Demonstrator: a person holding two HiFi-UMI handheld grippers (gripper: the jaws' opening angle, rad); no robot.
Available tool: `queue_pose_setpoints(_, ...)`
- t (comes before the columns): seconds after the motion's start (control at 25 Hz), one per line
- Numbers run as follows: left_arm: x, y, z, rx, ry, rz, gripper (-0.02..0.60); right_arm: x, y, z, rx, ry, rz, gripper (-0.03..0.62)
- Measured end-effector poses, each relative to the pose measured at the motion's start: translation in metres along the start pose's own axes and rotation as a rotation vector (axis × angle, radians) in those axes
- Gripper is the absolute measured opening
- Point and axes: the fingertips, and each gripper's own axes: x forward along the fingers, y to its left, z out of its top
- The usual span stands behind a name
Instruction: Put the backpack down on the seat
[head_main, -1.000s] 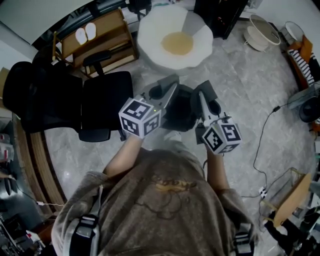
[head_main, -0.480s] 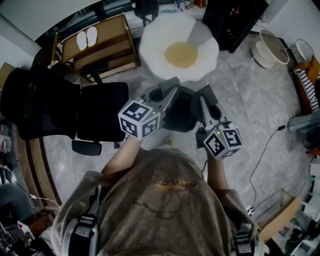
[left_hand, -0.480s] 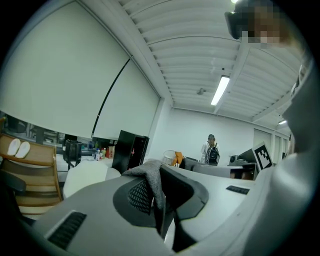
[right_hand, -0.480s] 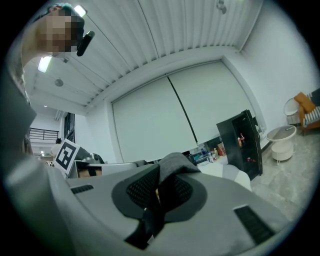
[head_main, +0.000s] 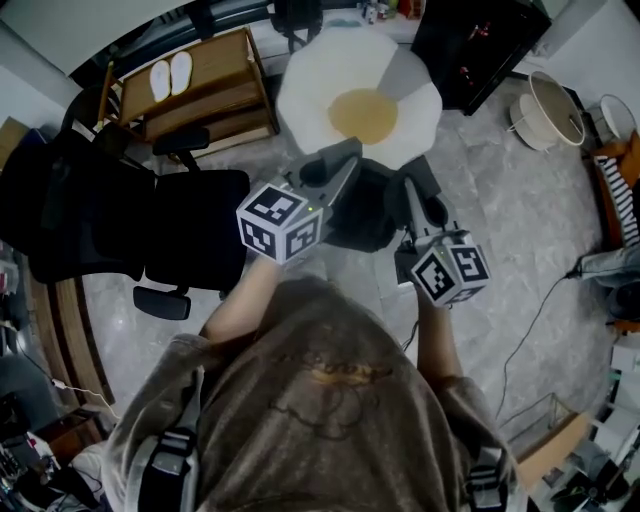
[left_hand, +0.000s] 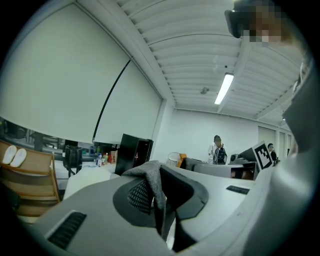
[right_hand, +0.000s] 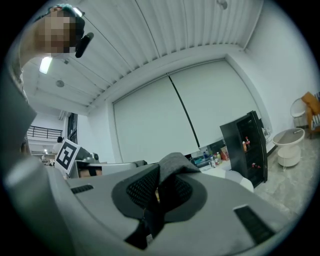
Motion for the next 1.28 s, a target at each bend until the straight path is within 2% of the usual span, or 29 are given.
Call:
queue_pose_setpoints(0.16, 0.024, 0.018, 0.002, 0.014, 0.008, -0.004, 0.028, 0.021, -0.020, 0.002, 0.006, -0.004, -0.012, 0.031)
queue_pose_setpoints(0.36, 0.058, 0.044, -0.001, -0.007, 0.014, -0.013, 0.028, 0.050, -0.049, -0.001, 0.018, 0.002, -0.026, 0.030)
queue_pose_setpoints(0.84, 0.146, 0.113, 0.007, -0.043, 0.044, -0.045, 0.028, 0.132, -0.111, 0.007, 0.042, 0.024, 0.014, 0.029)
queue_pose_setpoints(1.04, 0.187, 0.150, 0.020, -0.070, 0.070, -0.061, 0.028, 0.176, -0.140, 0.015, 0.057, 0.045, 0.009, 0.031)
queue_pose_setpoints(1.28, 0.234, 0.199, 0.041, -0.060, 0.075, -0.066, 0.028, 0.234, -0.174, 0.030, 0.078, 0.055, -0.007, 0.031)
